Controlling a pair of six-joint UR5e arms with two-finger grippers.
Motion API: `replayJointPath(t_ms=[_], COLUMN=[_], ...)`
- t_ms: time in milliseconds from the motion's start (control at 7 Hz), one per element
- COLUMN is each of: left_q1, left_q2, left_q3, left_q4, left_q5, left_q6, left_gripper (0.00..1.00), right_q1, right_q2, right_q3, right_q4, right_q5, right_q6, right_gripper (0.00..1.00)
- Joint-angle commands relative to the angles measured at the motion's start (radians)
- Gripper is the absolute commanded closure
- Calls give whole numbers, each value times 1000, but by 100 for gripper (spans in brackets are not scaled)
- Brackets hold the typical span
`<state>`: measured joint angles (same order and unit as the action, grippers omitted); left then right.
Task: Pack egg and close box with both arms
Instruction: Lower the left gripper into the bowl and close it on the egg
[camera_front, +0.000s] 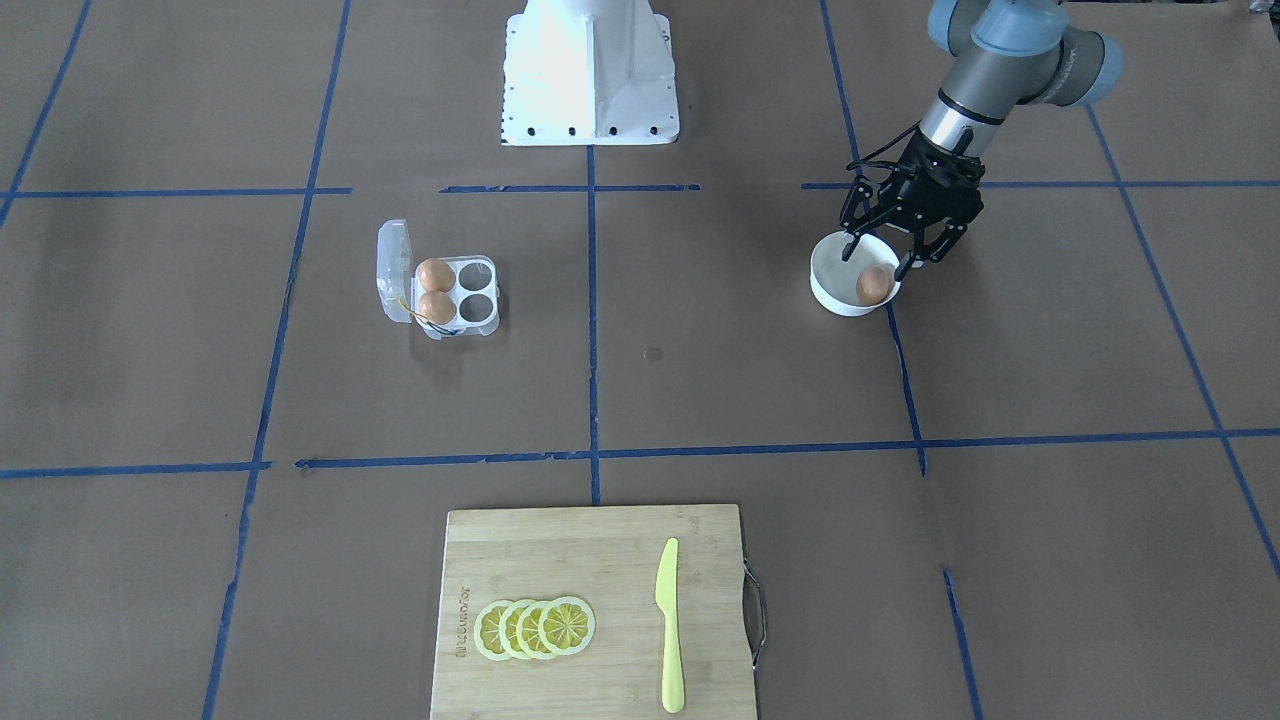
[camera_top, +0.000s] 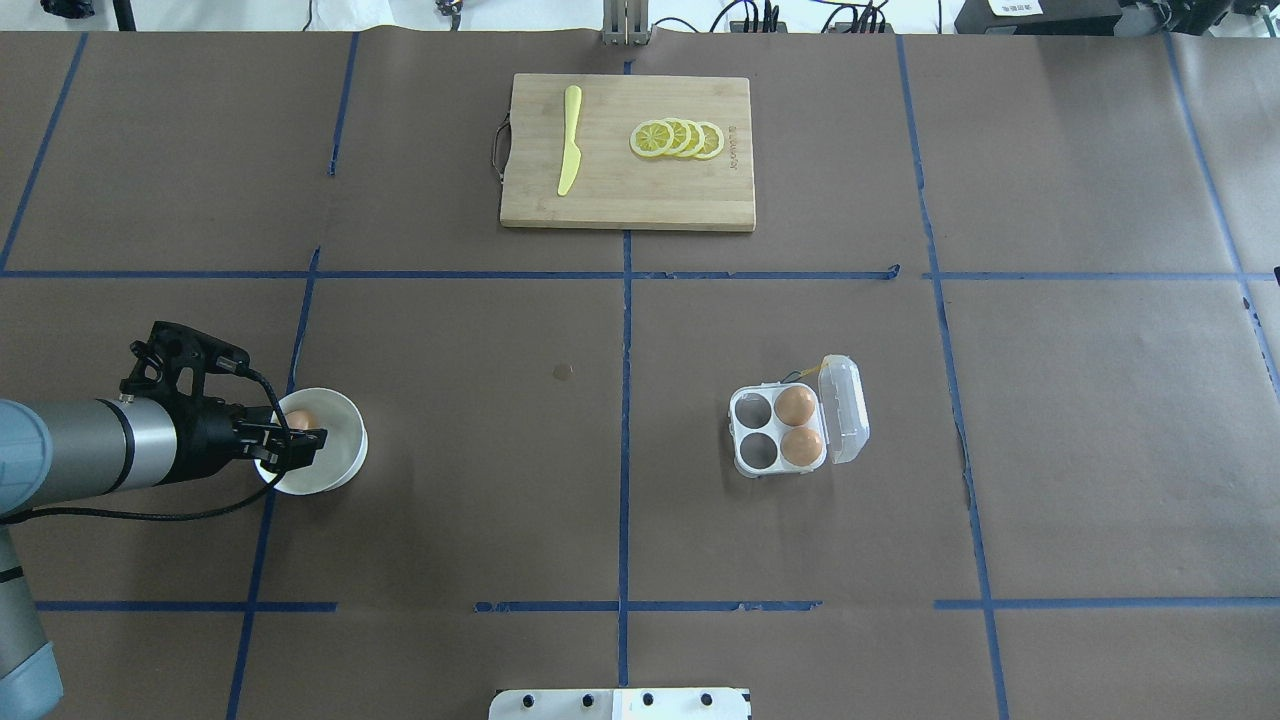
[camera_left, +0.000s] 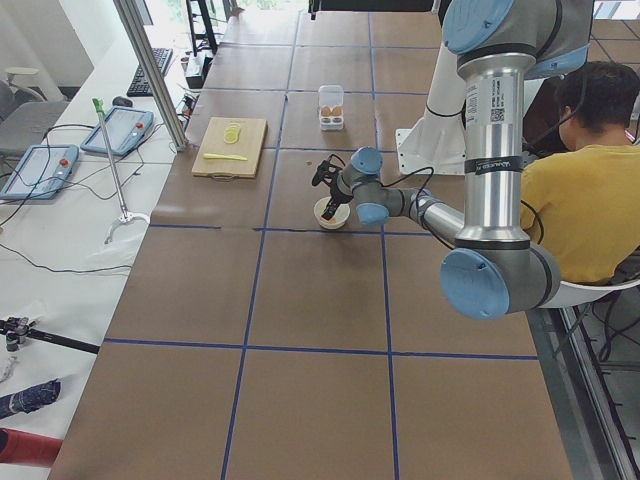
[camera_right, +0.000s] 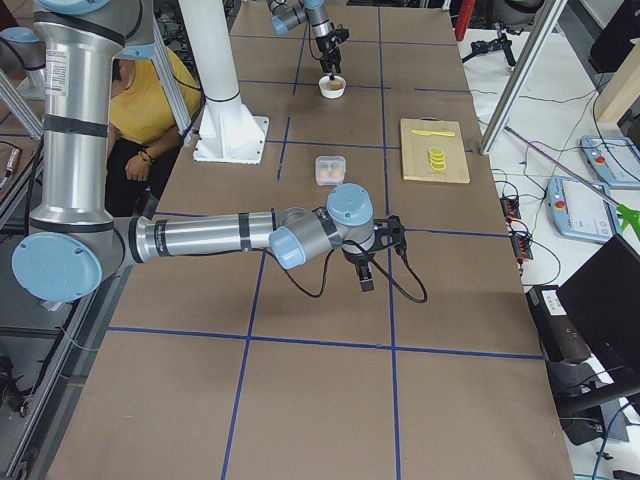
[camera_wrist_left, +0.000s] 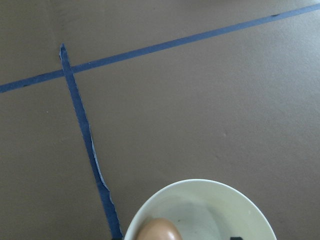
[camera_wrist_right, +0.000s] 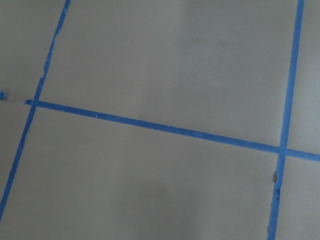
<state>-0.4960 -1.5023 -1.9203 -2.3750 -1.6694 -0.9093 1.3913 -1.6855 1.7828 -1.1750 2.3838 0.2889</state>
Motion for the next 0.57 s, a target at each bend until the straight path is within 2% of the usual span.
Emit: replayJointPath(t_ms=[0, 429], left_q1=[25, 19], left_q2=[-7, -9], left_q3=[11, 12], left_q4=[7, 7], left_q5=[0, 0], left_q6=[-2, 1], left_gripper=[25, 25], right_q1=[0, 0], right_q2=[0, 0], right_q3=[-2, -3], right_q4=[0, 0], right_q5=[0, -2], right_q6=[-1, -1], right_gripper=[0, 0])
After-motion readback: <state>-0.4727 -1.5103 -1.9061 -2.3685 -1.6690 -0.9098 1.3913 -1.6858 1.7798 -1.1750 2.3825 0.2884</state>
